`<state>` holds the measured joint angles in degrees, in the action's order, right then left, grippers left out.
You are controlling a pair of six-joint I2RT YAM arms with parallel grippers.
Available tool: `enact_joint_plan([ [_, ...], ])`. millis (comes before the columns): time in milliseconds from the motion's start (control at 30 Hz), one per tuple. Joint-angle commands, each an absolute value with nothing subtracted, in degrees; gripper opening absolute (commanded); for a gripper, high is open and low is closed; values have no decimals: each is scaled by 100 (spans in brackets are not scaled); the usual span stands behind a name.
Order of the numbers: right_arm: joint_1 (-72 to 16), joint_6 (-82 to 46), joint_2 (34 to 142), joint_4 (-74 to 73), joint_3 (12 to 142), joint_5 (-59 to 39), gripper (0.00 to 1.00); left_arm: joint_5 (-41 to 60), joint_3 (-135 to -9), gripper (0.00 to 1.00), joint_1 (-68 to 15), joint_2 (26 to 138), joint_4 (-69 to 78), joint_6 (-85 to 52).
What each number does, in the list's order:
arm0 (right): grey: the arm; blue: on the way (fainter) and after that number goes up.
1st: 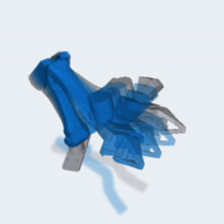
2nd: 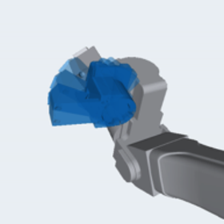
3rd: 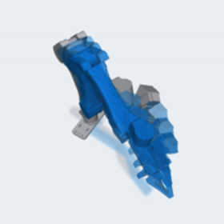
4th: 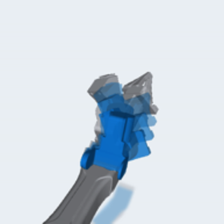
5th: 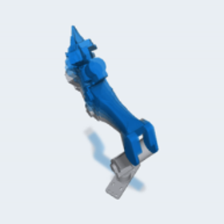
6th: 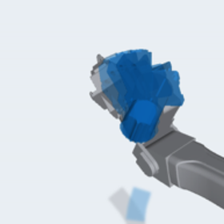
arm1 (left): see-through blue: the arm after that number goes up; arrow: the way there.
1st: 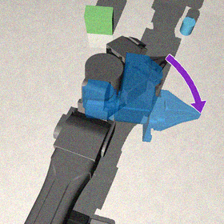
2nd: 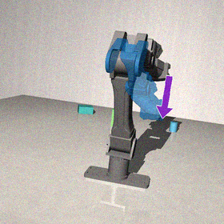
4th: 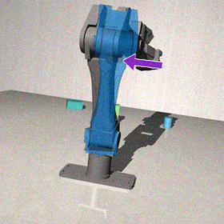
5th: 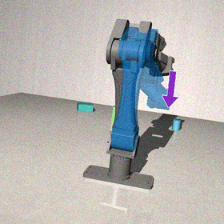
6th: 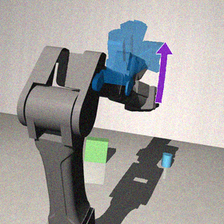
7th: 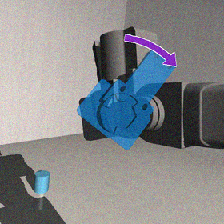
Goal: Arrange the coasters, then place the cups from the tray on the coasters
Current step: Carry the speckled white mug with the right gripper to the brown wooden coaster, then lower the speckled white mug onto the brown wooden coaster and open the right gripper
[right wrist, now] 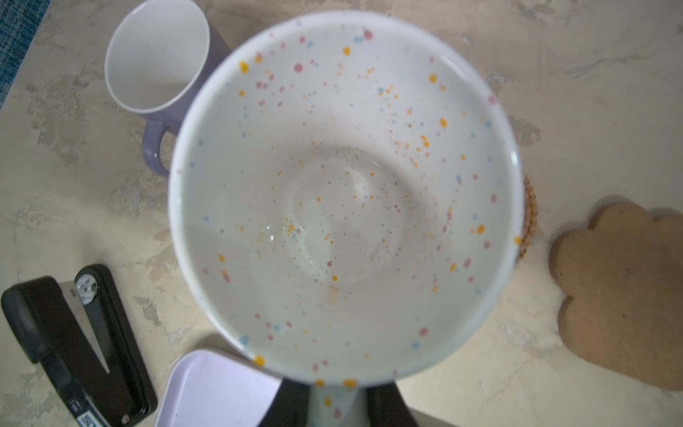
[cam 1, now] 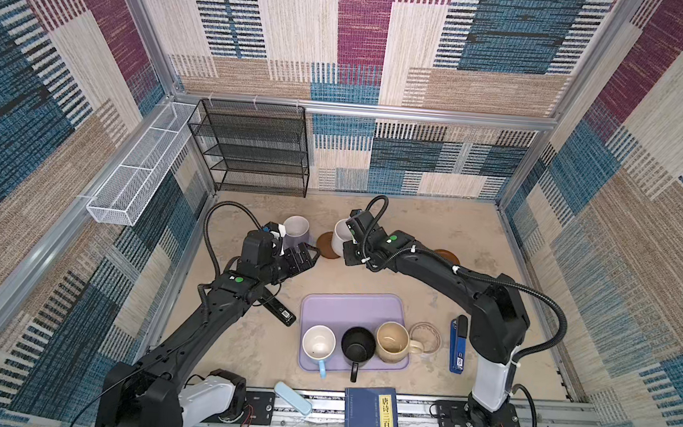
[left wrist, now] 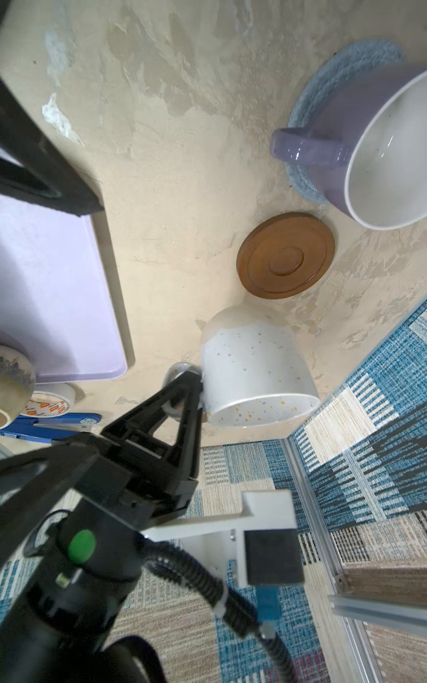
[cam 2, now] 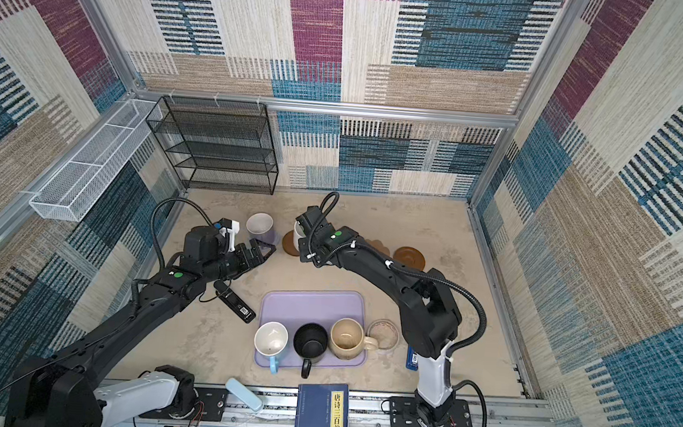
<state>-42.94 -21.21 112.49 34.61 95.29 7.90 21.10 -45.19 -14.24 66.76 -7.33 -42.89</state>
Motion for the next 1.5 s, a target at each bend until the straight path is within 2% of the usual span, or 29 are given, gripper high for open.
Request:
enact_joint_plan([
  [0, -4234, -1930, 11631, 3196, 10048, 675, 0, 1890, -4699, 98, -1384, 6824, -718, -3913],
  [267, -4157, -1779, 12831, 3846, 11583, 804, 0, 2025, -4675, 96, -1315, 7290, -265, -4014],
  [433, -4157, -1771, 13221, 4135, 12102, 823, 0, 2039, -4649, 96, -1292, 7374, -133, -4035],
  [700, -4190, -1845, 13379, 4526, 12320, 903, 0, 2208, -4675, 95, -1278, 7613, 48, -4116],
  [800, -4214, -1878, 13424, 4545, 12348, 996, 0, 2597, -4492, 94, -1245, 7716, 635, -4429],
  [1167, -4263, -1999, 13546, 4819, 12550, 1140, 0, 2409, -4467, 93, -1230, 7562, 369, -4368],
  [1367, -4307, -2005, 13548, 4819, 12586, 1050, 21, 2363, -4491, 94, -1230, 7488, 290, -4341],
  [1467, -4307, -2020, 13570, 4816, 12630, 861, 26, 2426, -4450, 95, -1230, 7521, 352, -4393],
])
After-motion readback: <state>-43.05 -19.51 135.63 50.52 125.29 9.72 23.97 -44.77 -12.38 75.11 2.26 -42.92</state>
